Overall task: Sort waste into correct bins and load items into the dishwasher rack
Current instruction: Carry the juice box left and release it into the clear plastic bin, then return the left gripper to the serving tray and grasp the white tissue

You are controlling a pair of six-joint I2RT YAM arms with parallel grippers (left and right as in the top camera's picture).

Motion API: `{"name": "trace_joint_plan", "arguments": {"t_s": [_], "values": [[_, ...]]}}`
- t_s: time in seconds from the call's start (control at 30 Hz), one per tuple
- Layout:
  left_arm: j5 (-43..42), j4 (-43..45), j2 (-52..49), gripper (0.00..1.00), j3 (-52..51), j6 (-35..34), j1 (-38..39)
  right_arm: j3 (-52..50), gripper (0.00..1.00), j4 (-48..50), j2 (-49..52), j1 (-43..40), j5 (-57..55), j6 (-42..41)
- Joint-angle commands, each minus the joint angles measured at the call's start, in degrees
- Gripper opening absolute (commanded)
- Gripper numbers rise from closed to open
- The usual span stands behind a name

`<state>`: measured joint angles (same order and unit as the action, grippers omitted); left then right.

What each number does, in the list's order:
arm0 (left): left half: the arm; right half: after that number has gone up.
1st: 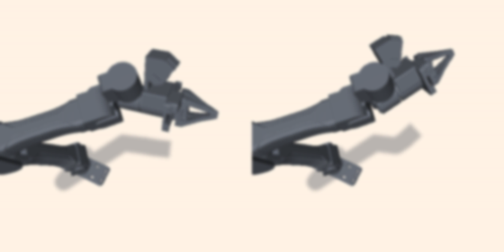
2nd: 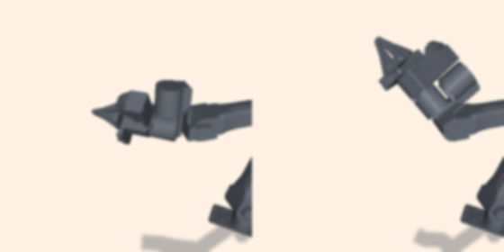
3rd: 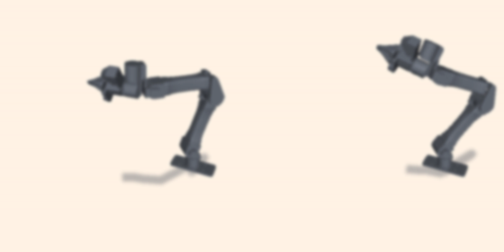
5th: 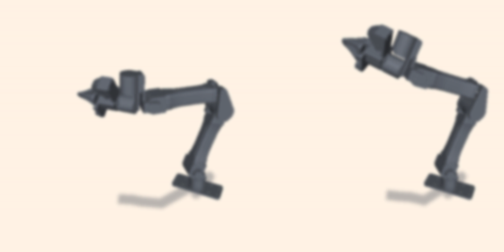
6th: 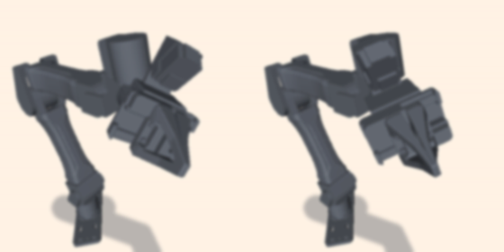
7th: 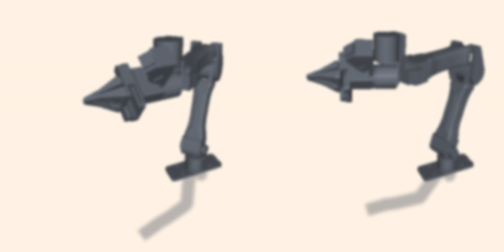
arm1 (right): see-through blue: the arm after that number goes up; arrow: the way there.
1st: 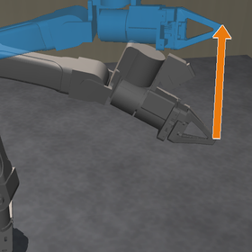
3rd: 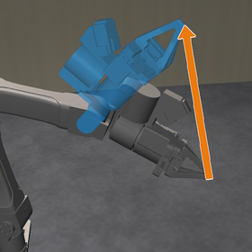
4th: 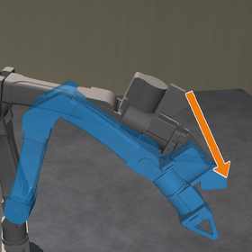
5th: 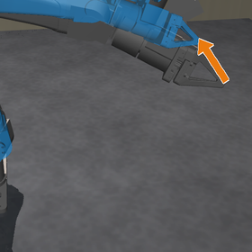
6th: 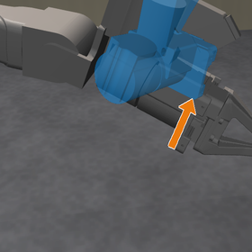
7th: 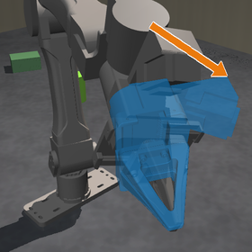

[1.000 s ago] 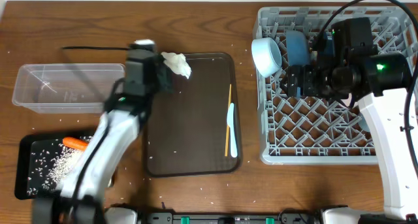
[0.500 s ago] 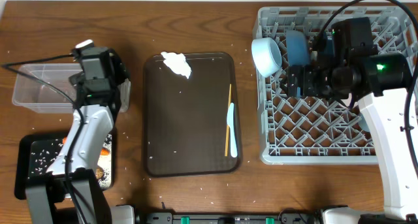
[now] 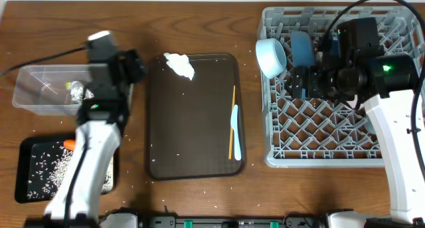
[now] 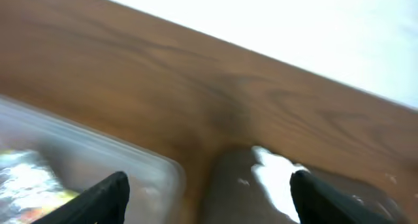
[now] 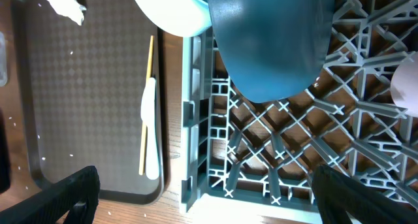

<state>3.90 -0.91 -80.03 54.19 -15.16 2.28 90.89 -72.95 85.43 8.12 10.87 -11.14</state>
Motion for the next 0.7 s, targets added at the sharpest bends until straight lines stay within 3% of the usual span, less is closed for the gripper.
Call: {"name": "trace_joint_plan", "arguments": {"t_s": [0.0,0.1,0.27,0.67], "values": [[-3.3,5.3,-9.6,0.90,0.4,-0.1,3.6,0.1,0.97,-0.1,-1.0,0.6,0.1,-0.6],[-3.5,14.7,-18.1,0.95,0.4,-0.1,6.0,0.1,0.98,-0.1,-1.0,0.6,0.1,-0.6],[-3.6,25.2,-26.6,0.94,0.4,-0.2,8.6,0.1,0.98,-0.1,-1.0,0.6,0.1,-0.6],[-3.4,26.9,-34.3,0.89,0.4,-0.1,10.7,0.1,0.97,0.6,-1.0,0.6,0.1,-0.7]]}}
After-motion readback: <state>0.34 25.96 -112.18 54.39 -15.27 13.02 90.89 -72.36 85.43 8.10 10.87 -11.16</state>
